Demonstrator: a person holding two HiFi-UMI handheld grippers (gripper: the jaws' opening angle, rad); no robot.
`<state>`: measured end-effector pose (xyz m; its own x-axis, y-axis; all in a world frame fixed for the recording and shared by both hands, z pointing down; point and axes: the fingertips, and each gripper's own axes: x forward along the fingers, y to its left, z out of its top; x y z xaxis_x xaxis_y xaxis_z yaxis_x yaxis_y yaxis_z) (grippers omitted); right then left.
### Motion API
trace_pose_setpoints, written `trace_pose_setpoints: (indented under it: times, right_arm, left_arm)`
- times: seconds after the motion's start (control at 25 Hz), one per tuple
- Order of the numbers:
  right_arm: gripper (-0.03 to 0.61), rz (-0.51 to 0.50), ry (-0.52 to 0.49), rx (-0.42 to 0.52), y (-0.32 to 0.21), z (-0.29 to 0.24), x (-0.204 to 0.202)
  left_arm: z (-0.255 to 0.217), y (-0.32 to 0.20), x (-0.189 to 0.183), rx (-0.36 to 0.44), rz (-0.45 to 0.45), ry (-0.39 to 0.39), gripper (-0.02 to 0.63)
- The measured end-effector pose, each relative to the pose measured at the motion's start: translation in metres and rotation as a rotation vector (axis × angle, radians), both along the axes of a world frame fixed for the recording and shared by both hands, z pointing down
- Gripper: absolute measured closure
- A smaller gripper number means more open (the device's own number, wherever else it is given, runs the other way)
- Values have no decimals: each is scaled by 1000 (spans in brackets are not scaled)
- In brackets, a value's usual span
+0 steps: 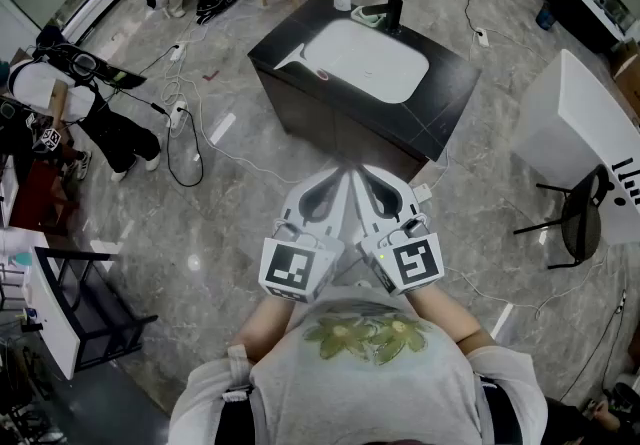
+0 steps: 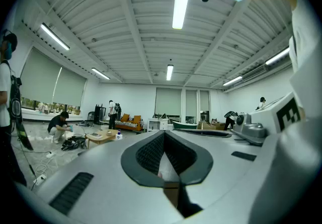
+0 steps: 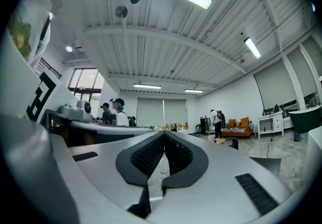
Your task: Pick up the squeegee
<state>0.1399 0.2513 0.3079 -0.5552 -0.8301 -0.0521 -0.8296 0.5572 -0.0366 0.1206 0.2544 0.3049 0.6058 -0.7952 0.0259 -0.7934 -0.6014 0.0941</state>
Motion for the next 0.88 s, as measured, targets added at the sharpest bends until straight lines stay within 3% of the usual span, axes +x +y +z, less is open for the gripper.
trace_pose_setpoints:
  times: [0.88]
  right_arm:
    - [554,-52,40,-33,-71,19,-63]
  left_arm:
    - [22,-73,-63,-54,-46,54,604]
